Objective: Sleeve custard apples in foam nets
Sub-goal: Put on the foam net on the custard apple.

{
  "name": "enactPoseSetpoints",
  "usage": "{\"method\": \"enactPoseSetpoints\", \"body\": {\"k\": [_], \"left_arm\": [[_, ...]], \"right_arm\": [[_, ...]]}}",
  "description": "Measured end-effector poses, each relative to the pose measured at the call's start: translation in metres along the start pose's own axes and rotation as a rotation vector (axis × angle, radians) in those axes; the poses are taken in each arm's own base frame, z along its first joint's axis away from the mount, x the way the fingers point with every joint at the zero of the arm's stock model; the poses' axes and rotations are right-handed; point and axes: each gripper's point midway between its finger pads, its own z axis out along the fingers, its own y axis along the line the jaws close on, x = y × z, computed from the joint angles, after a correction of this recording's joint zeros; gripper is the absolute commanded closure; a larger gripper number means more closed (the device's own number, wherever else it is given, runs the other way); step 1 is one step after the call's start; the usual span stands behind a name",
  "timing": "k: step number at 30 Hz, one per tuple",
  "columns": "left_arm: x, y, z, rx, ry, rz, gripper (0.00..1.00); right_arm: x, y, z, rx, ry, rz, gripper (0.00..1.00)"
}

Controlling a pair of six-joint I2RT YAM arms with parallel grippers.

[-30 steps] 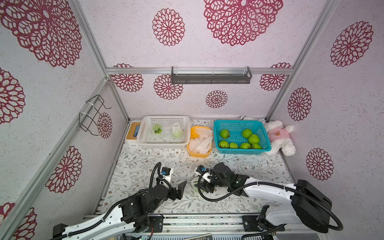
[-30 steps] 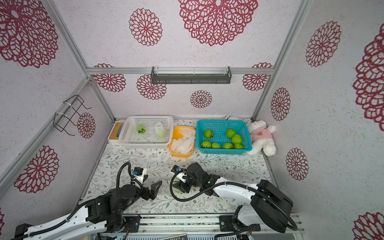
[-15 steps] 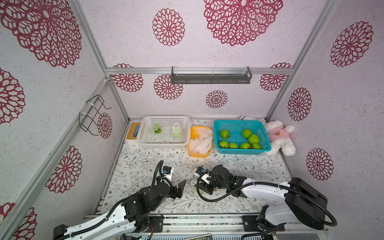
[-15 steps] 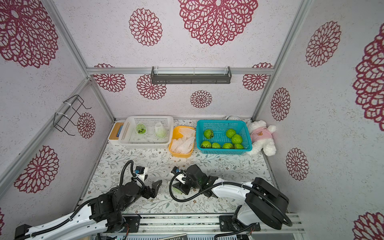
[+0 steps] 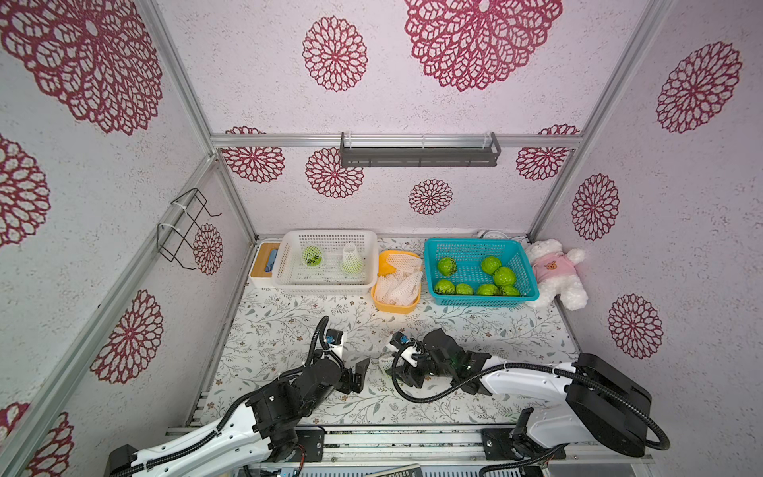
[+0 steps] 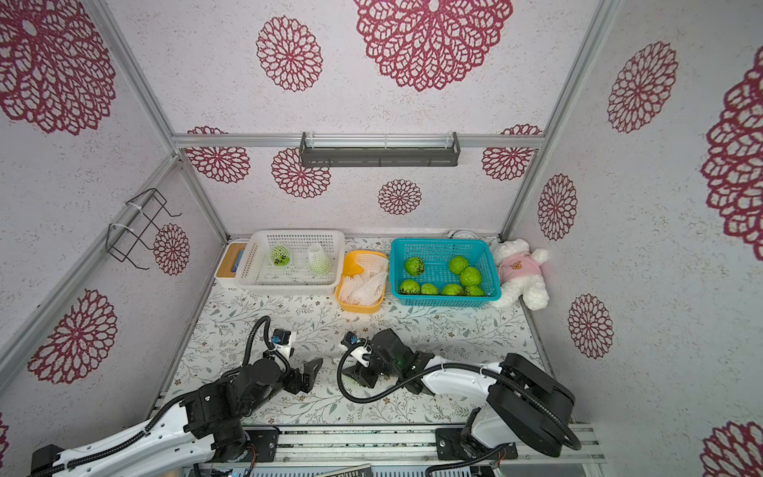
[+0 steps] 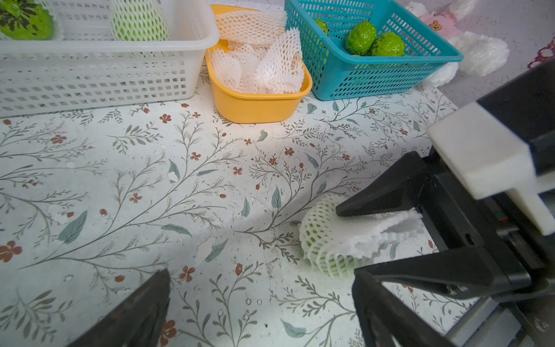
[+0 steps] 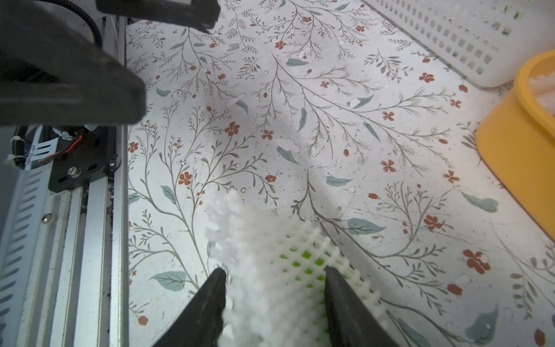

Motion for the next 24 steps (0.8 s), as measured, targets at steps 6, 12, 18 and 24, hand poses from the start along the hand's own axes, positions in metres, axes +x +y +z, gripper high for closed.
{"method": "enactPoseSetpoints", "body": {"k": [6, 12, 18, 24], "left_arm": [[0.0, 0.0, 0.001, -0.001, 0.001, -0.003, 0.03], [0.0, -0.001, 0.002, 0.003, 0.004, -0.004, 0.03], [-0.001, -0.001, 0.002, 0.007, 0.001, -0.009, 0.03], [-0.003, -0.001, 0.003, 0.006, -0.002, -0.013, 0.03]], "right_arm": [[0.002, -0.013, -0.001, 0.08, -0.001, 0.001, 0.42], [0.015, -0.025, -0.004, 0.155, 0.017, 0.019, 0.42], [0.017, -0.028, -0.007, 0.182, 0.021, 0.019, 0.36], [0.026, -0.026, -0.011, 0.179, 0.037, 0.03, 0.31]]}}
